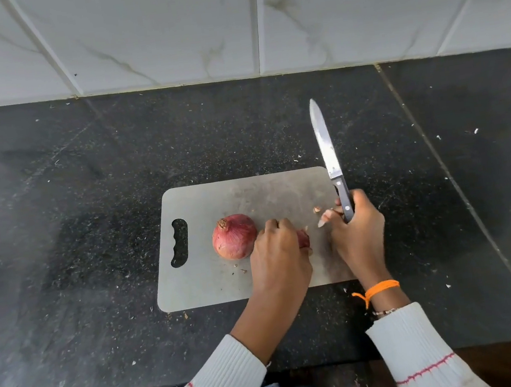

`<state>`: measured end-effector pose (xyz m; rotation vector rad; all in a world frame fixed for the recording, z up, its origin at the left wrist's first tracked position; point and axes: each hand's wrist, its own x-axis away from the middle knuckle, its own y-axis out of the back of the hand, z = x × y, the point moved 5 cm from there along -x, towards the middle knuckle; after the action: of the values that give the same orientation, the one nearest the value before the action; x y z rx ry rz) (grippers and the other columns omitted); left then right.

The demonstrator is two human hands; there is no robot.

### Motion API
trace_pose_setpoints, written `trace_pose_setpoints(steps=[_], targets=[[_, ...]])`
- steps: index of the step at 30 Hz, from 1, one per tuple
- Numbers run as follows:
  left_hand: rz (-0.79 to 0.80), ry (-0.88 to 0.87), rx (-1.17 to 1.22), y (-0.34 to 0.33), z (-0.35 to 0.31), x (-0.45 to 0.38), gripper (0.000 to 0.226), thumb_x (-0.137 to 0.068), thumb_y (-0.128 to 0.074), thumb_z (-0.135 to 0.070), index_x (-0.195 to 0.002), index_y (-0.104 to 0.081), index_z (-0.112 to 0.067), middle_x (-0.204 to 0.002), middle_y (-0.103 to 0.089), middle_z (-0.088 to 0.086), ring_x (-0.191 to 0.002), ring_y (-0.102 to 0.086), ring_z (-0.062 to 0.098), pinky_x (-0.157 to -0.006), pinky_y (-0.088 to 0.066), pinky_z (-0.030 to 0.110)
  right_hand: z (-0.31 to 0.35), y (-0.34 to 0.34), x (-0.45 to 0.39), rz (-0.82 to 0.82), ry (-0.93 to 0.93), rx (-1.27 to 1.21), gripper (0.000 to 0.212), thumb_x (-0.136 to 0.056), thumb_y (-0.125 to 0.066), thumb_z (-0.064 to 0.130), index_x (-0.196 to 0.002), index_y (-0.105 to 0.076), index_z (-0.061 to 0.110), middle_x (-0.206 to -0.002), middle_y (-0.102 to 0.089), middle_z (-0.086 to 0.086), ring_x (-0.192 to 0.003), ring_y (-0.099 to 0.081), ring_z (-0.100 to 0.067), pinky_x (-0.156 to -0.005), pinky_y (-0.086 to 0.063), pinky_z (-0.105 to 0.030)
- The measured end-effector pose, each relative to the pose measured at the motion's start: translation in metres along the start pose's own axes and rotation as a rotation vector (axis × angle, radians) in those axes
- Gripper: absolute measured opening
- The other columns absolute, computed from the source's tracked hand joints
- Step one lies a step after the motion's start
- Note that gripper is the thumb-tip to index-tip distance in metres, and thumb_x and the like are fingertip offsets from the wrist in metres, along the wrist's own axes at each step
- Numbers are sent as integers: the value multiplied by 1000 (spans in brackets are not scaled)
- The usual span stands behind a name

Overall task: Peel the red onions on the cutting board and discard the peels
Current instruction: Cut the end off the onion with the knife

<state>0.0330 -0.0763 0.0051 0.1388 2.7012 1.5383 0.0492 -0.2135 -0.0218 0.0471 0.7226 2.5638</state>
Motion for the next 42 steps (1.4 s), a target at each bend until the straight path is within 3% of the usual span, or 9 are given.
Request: trace_pose_setpoints(steps=[4,8,12,15,20,25,31,37,42], targets=[[19,22,-43,1,0,-5,32,-84,-64,-32,-100,-55,-6,-106,-58,7,-92,-57,24,-65,-36,27,12,0,4,68,91,23,15,-82,-67,9,-76,-54,11,-62,-53,15,-58,-55,9,-51,-36,-3],[52,36,-82,2,8,-13,44,-79,-64,-49,-94,-54,-10,-99,-58,4,-79,-48,15,-63,-36,26,2,-5,5,106,66,50,11,-85,-65,15,-80,-56,12,-69,-61,4,-60,-55,-4,-51,-36,-5],[98,-80,-14,0,9,-12,45,-81,-68,-27,-121,-49,-16,-115,-58,4,-101,-58,25,-76,-46,32,-7,-4,5,147,37,41,7,-86,-66,18,-87,-62,12,-78,-66,3,-67,-58,-1,-55,-38,-5],[134,-202,-6,-2,10,-9,47,-83,-57,-7,-127,-48,-22,-118,-56,1,-101,-59,25,-82,-48,32,-11,-2,4,148,-1,14,13,-87,-64,27,-86,-63,14,-78,-66,3,-69,-60,-8,-58,-44,-19],[112,-193,-77,-9,6,-11,43,-93,-48,-25,-136,-40,-27,-110,-49,4,-89,-61,27,-70,-47,31,-6,5,6,147,-17,-65,20,-95,-49,26,-90,-62,11,-85,-71,9,-83,-61,3,-74,-44,-17],[149,-106,-97,-9,5,-14,39,-90,-54,-39,-124,-49,-20,-106,-53,4,-92,-62,30,-71,-48,34,-8,3,14,220,-71,-118,19,-96,-44,19,-105,-60,13,-88,-72,-1,-78,-60,-11,-70,-42,-28],[230,-48,-64,-5,15,-19,17,-85,-59,-14,-101,-62,-14,-98,-58,3,-94,-59,28,-74,-45,33,-6,5,29,367,-161,-162,16,-97,-39,13,-109,-49,13,-95,-67,-6,-65,-50,-7,-63,-41,-28],[47,-150,-33,-6,11,-16,30,-87,-57,-11,-116,-59,-13,-113,-52,2,-103,-53,21,-81,-44,26,-1,15,41,396,-189,-66,17,-93,-44,10,-110,-46,13,-80,-57,1,-68,-52,-13,-61,-41,-28],[-15,-110,36,-3,10,-15,28,-81,-57,-7,-109,-61,-10,-99,-59,4,-92,-56,24,-71,-39,25,-6,22,56,440,-177,99,24,-99,-37,25,-91,-57,13,-67,-54,-1,-58,-48,-13,-48,-32,-20]])
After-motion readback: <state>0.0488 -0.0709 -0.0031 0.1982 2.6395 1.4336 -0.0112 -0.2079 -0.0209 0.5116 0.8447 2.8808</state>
